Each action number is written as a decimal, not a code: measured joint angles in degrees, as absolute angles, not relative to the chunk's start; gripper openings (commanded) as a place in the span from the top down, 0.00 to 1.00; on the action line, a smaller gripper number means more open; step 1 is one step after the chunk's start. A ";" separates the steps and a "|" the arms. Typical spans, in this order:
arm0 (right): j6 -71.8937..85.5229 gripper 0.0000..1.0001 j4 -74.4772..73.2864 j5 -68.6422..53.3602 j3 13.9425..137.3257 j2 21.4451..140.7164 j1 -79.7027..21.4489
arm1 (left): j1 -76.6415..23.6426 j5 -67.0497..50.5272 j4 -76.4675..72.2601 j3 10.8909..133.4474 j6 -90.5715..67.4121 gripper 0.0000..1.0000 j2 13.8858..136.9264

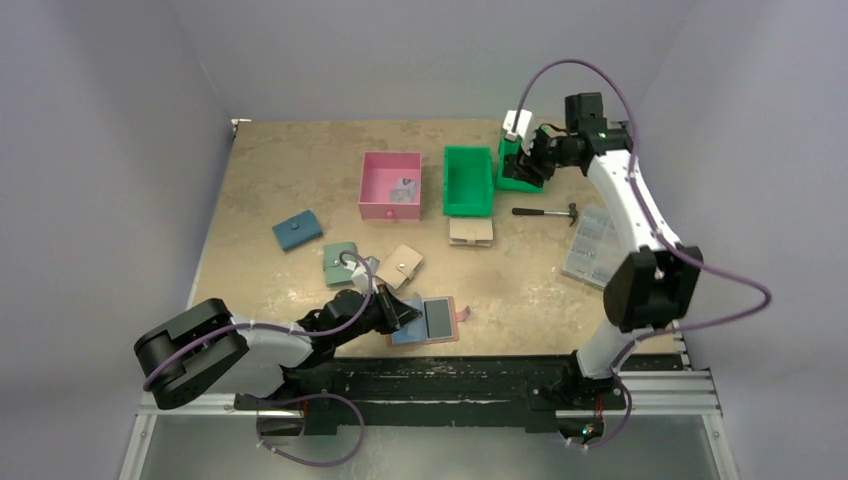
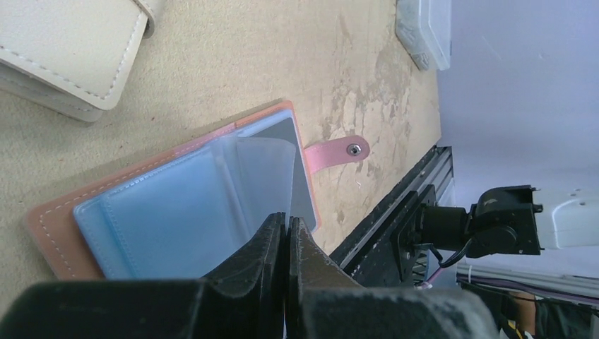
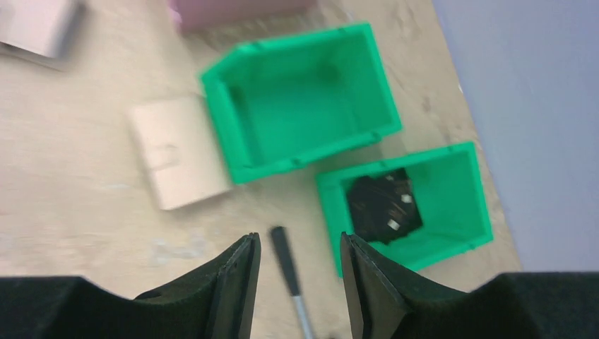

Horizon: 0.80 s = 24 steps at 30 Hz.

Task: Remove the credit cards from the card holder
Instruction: Move the card holder to the center of the board.

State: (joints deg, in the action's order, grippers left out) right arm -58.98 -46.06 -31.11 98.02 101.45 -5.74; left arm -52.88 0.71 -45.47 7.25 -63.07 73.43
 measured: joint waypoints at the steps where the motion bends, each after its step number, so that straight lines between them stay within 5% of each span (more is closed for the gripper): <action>1: -58.11 0.46 -46.44 -32.99 95.66 98.17 -5.74 | -52.88 0.69 -45.19 7.25 -62.94 1.00 73.43; 7: -53.93 0.42 -47.77 -45.54 81.08 81.58 -5.74 | -52.88 0.64 -44.25 7.42 -62.72 1.00 73.38; 12: -51.09 0.27 -47.57 -55.29 68.20 74.87 -5.54 | -52.88 -0.45 -42.17 9.30 -61.87 1.00 73.38; 24: -49.93 0.21 -45.56 -61.21 55.55 71.75 -4.73 | -52.88 -3.75 -39.33 15.46 -60.18 1.00 78.74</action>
State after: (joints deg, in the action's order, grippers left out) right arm -49.93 -45.56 -61.21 55.55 71.75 -4.73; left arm -52.88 -3.75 -39.33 15.46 -60.18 78.74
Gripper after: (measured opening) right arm 0.762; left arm 0.028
